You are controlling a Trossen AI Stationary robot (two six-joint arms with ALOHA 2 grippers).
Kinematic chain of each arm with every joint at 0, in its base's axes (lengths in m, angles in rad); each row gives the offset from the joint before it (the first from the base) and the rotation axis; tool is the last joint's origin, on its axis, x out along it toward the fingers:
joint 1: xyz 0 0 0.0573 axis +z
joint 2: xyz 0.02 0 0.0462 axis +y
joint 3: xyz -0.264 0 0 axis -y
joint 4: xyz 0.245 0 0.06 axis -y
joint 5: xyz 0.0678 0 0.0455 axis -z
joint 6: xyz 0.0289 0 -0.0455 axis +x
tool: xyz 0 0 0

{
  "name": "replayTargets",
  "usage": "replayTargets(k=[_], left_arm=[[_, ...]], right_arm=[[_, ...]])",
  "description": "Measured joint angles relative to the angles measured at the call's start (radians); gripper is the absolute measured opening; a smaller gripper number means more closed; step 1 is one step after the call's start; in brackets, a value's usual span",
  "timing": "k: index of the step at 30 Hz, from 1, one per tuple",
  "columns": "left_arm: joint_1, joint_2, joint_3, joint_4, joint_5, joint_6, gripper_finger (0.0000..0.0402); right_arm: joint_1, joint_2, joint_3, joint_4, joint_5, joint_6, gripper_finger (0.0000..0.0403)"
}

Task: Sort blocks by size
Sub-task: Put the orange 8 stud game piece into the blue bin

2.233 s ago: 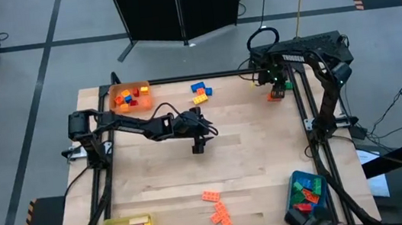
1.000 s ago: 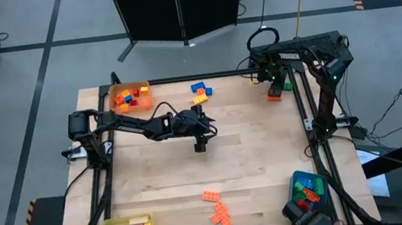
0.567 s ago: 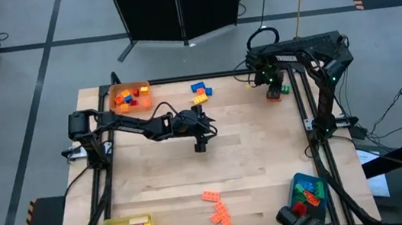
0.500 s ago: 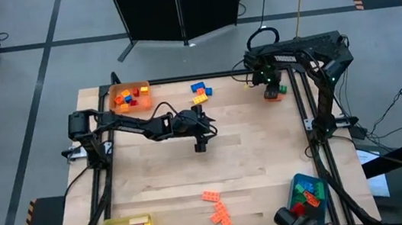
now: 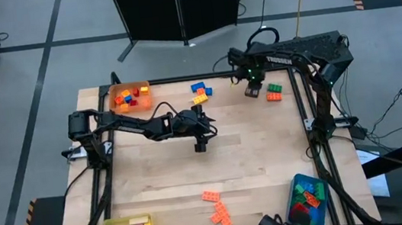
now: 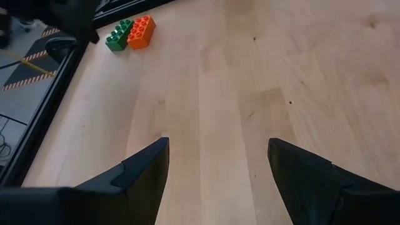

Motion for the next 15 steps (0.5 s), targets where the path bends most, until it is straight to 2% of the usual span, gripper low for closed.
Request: replayTargets(k=[4,7,15], left_arm=[[0.000,0.000,0.000,-0.013,0.000,-0.002,0.0272],[0.000,0.000,0.000,-0.016,0.000,-0.002,0.0272],[-0.001,0.000,0.000,-0.034,0.000,-0.003,0.0272]], right_arm=[[-0.005,0.000,0.016,-0.096,-0.003,0.352,0.0106],[-0.016,-0.001,0.012,-0.172,-0.027,0.542,0.0101],[-0.028,0.020,-0.058,-0.177,-0.021,0.642,0.0034]])
